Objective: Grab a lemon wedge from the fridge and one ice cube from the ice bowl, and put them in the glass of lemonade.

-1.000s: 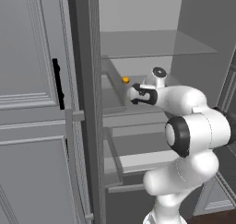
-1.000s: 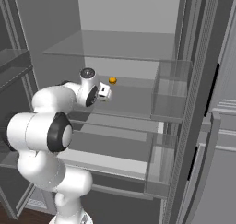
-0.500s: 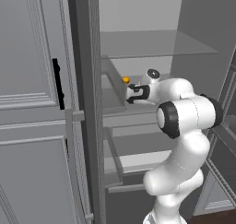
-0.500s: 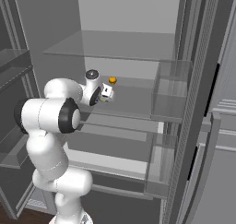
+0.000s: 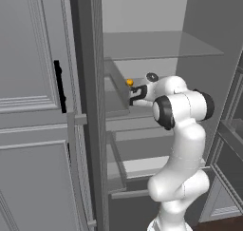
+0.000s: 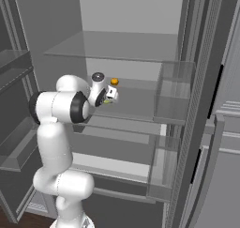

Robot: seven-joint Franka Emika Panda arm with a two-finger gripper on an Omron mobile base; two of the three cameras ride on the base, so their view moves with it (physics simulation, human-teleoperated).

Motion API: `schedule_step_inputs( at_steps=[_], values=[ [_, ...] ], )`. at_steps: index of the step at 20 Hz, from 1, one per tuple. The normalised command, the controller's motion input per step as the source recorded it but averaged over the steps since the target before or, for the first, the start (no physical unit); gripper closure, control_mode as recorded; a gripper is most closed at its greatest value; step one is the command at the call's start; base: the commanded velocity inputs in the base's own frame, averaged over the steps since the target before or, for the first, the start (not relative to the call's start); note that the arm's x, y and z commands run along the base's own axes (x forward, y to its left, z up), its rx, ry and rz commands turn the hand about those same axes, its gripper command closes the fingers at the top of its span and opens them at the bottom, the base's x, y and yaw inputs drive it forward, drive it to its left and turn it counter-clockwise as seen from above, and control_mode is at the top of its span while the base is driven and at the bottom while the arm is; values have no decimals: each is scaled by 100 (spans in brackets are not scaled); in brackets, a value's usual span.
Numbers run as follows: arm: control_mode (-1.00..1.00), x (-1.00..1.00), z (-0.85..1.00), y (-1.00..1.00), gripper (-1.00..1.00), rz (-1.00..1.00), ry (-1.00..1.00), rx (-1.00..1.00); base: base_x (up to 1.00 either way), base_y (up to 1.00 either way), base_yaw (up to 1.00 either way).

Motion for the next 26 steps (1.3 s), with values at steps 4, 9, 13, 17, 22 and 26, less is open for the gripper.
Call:
schedule_step_inputs(
  at_steps=[4,9,13,17,22,26],
  values=[
    [-100,51,-29,0,-100,0,3,0,0,0,0],
    [-100,31,-35,0,100,0,4,0,0,0,0],
    [-100,5,-52,0,100,0,6,-2,0,0,0],
    [-100,-74,-51,-23,100,-2,4,-1,0,0,0],
    [-100,-100,-8,-49,100,0,-4,0,0,0,0],
    [-100,-100,0,-41,100,0,-1,0,0,0,0]
  ],
)
